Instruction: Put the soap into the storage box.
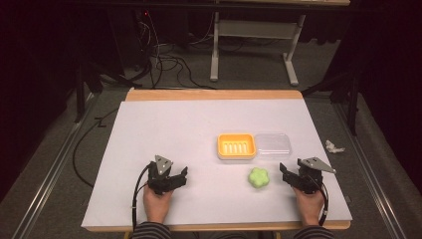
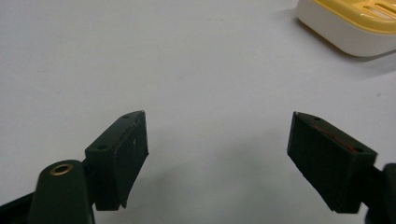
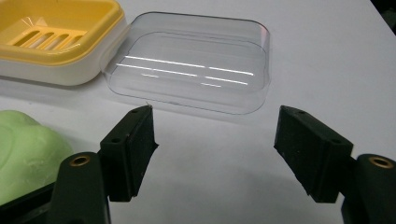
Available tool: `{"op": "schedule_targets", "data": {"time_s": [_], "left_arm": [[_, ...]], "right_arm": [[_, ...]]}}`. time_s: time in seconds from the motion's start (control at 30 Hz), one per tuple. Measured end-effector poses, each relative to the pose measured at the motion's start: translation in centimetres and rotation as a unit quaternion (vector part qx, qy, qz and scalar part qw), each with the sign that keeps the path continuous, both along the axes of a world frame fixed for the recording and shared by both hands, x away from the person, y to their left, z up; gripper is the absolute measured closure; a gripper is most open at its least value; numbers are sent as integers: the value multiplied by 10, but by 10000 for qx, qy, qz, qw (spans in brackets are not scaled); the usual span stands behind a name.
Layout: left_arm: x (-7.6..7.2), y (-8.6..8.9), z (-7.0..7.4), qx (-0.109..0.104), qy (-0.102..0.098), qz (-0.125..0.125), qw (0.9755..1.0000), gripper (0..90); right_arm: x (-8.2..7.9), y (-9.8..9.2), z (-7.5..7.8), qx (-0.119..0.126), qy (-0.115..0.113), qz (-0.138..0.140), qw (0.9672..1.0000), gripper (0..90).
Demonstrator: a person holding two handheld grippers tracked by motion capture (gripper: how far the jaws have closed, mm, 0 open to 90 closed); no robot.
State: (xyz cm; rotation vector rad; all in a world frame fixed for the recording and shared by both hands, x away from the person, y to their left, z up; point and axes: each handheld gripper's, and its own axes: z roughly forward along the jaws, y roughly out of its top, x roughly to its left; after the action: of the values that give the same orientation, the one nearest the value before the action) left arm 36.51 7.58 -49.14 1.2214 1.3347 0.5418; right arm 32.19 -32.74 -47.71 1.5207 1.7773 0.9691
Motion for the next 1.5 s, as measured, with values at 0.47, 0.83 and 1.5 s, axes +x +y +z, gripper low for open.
{"op": "schedule_targets", "data": {"time_s": [0.47,0.83,1.5], "left_arm": [[0,0,0,18,-1,-14,10000,211],[-1,0,1,-14,-43,-3,10000,210],[-2,2,2,-100,-119,16,9999,207]], "right_arm": [[2,-1,0,-8,65,-24,10000,273],[3,3,0,-168,172,-78,9997,251],[-14,9,9,-251,-43,33,9997,231]]}}
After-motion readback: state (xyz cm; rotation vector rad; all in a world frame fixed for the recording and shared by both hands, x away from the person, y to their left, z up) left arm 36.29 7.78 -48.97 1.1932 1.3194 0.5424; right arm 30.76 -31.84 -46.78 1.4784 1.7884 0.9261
